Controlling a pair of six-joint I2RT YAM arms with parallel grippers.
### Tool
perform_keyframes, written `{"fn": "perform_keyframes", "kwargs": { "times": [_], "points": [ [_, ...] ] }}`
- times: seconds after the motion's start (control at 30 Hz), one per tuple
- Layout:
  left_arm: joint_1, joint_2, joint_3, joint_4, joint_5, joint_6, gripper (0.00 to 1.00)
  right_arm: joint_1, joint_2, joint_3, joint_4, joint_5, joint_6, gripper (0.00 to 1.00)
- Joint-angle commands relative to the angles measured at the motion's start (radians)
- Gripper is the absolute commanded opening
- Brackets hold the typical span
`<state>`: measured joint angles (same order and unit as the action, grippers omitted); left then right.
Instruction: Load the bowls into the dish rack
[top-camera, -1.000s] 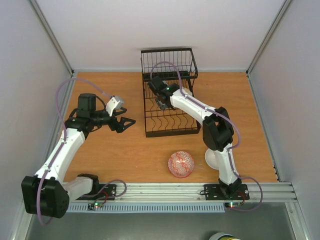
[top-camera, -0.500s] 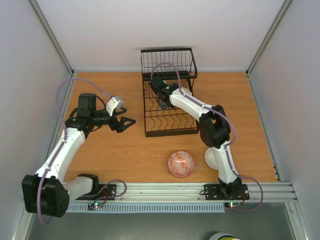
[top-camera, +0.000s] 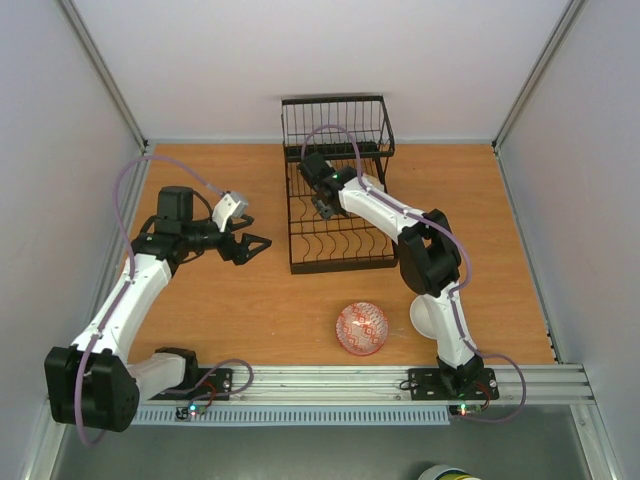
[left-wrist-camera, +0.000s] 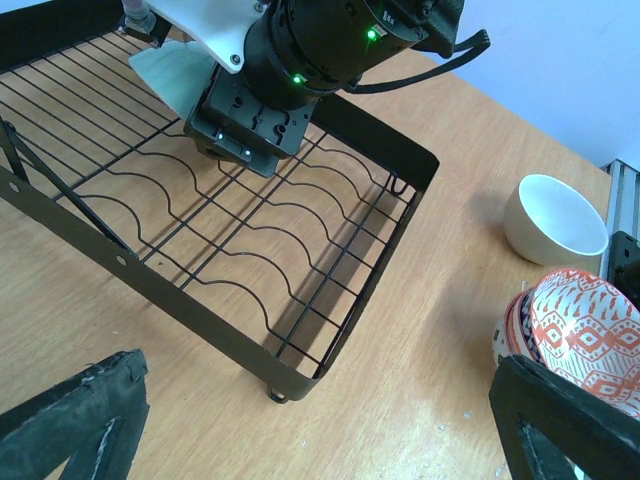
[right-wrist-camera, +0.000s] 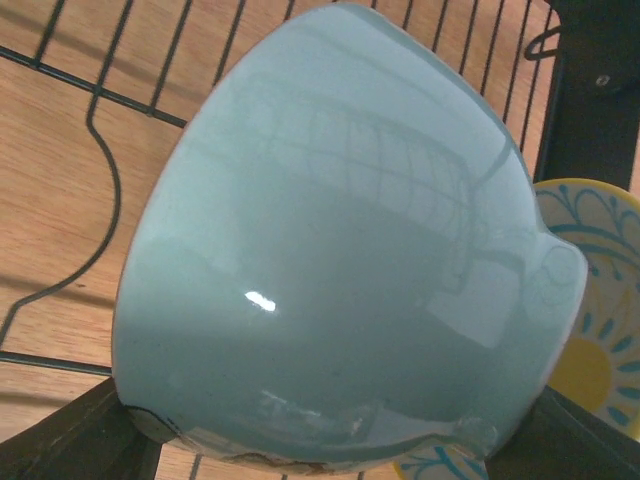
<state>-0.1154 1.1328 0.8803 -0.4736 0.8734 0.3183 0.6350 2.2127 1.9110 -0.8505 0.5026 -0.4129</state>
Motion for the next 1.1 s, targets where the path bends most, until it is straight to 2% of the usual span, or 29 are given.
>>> {"fn": "perform_keyframes", "kwargs": {
  "times": [0.0,0.27,0.37,0.43,0.57,0.63,0.67,0.87,1.07],
  "points": [
    [0.000,0.009,-0.007,0.044,-0.001,0.005,0.94,-0.023,-0.001,-0.020,0.035,-0.060,0.026,0.03],
    [-0.001,0.007,-0.007,0.043,-0.002,0.005,0.94,-0.024,0.038,0.009,-0.028,-0.108,0.047,0.04],
    [-0.001,0.005,-0.009,0.044,-0.001,0.005,0.94,-0.025,0.081,0.078,-0.120,-0.086,0.093,0.09],
    [-0.001,0.005,-0.009,0.045,-0.001,0.005,0.94,-0.023,0.094,0.099,-0.153,-0.084,0.109,0.19],
    [-0.001,0.000,-0.009,0.043,-0.001,0.005,0.94,-0.024,0.094,0.100,-0.185,-0.062,0.146,0.52],
    [-0.001,-0.001,-0.009,0.042,-0.001,0.005,0.94,-0.024,0.093,0.101,-0.201,-0.029,0.162,0.78],
    [-0.001,-0.003,-0.009,0.042,-0.001,0.005,0.94,-0.024,0.093,0.101,-0.208,-0.012,0.171,0.87],
    [-0.001,-0.009,-0.010,0.040,0.001,0.005,0.94,-0.022,0.093,0.094,-0.235,0.061,0.203,0.99],
    [-0.001,-0.015,-0.012,0.041,0.002,0.005,0.94,-0.016,0.040,0.041,-0.193,0.092,0.204,0.99]
  ]
}}
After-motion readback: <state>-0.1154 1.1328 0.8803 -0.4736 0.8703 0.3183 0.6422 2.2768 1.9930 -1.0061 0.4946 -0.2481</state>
